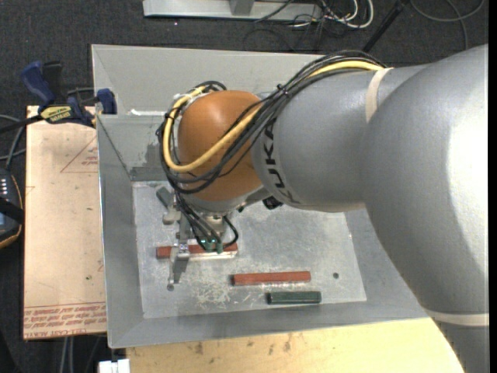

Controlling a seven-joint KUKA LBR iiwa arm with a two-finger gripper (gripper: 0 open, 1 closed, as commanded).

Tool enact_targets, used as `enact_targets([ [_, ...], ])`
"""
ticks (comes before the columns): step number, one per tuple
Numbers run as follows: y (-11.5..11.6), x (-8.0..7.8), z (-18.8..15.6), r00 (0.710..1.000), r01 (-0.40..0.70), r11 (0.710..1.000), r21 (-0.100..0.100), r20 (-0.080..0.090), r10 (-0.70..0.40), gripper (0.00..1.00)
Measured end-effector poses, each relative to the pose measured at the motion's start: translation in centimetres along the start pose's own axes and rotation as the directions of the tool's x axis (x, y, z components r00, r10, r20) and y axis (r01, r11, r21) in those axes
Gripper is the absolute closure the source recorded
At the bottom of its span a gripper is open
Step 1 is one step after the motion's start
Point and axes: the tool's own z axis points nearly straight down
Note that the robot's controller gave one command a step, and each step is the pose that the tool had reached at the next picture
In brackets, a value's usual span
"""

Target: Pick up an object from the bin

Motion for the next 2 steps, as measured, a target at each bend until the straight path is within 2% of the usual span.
enact_targets([
  [1,-0.1,-0.2,-0.4,1.000,-0.003,1.000,-0.001,0.006,0.003,0.00],
  [2,-3.2,-1.5,7.1,0.999,0.042,0.999,-0.007,0.026,-0.042,1.00],
])
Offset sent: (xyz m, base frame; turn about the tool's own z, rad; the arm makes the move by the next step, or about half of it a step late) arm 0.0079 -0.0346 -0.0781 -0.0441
